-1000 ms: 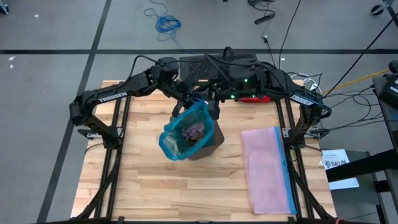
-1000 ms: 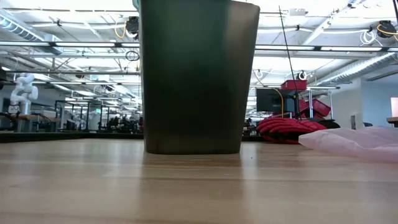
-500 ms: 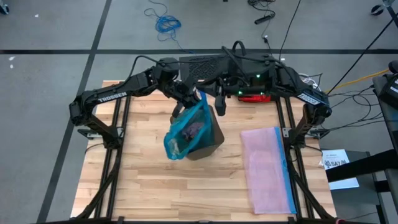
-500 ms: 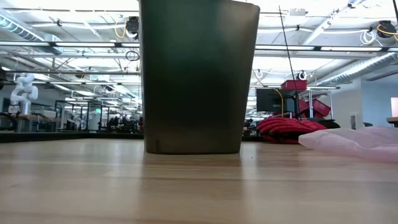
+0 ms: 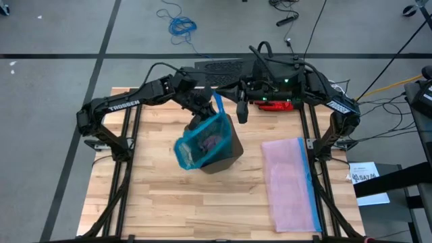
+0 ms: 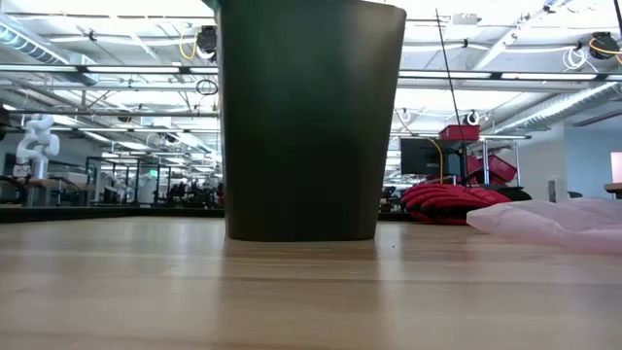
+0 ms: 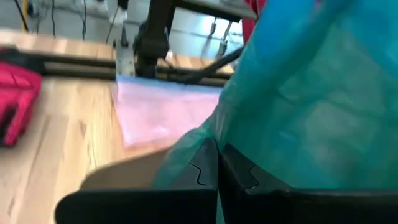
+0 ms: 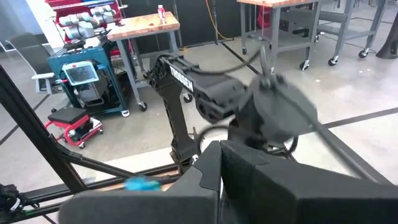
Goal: Place trash/remove bag and relplace
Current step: Remove the blue trash bag from the black trash bin
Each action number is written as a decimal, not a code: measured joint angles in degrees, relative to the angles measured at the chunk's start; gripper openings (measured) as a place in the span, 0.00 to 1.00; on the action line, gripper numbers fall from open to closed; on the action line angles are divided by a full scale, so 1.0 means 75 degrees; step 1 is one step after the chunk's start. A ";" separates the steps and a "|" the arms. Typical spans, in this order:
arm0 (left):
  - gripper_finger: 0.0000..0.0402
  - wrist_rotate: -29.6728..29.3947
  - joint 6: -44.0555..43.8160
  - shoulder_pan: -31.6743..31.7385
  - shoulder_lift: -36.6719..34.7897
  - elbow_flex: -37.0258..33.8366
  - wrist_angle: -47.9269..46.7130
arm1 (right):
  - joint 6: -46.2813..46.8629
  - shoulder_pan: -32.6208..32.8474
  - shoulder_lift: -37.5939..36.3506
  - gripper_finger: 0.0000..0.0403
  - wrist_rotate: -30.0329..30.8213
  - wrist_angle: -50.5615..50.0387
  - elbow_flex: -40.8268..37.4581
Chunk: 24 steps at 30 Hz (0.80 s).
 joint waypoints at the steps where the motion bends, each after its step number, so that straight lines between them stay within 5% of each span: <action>1: 0.00 -0.0035 0.0000 -0.0020 0.0008 -0.0081 -0.0003 | -0.0009 0.0000 -0.0012 0.00 0.0000 -0.0003 0.0007; 24: 0.01 -0.0058 -0.0660 -0.0022 -0.0050 -0.0353 0.0831 | -0.0325 0.0000 -0.0041 0.00 0.0000 -0.0023 0.0008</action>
